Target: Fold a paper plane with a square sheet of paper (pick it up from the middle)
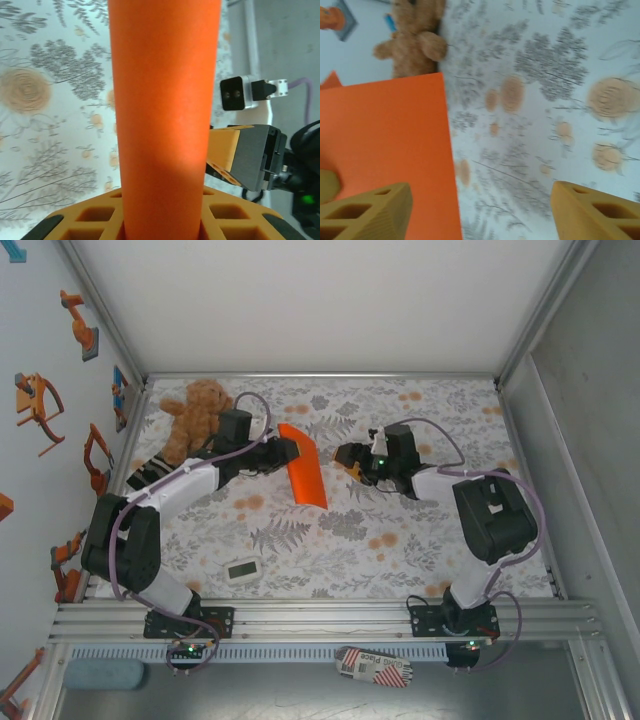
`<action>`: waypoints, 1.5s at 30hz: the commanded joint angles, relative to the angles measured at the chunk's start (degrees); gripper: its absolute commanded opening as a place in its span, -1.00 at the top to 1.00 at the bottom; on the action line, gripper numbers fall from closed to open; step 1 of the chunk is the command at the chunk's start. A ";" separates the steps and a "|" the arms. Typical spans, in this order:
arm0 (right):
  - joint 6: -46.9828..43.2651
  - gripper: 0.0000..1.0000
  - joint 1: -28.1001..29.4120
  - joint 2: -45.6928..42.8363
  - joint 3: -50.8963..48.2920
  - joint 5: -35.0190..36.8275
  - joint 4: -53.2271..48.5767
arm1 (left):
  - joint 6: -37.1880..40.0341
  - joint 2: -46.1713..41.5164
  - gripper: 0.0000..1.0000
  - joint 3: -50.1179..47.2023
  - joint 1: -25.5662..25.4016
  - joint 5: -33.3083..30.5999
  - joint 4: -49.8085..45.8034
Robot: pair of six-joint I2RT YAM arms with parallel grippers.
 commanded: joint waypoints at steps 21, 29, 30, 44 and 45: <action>8.44 -0.06 0.75 1.59 -0.34 -11.58 17.14 | -2.75 5.76 0.41 2.37 1.17 9.91 1.82; 7.42 0.20 0.62 2.37 -1.28 -11.21 17.04 | 0.45 7.22 0.41 2.55 1.65 8.49 -2.42; 7.03 0.22 0.58 2.42 -1.63 -10.88 16.89 | 0.46 7.35 0.42 2.57 1.68 8.40 -2.44; -12.90 1.00 2.39 -5.51 1.87 -0.64 -12.83 | 0.08 11.56 0.28 3.89 0.74 8.53 -2.75; -13.14 1.00 2.34 -5.94 1.85 0.03 -13.71 | 0.11 12.19 0.23 4.23 0.33 8.47 -2.93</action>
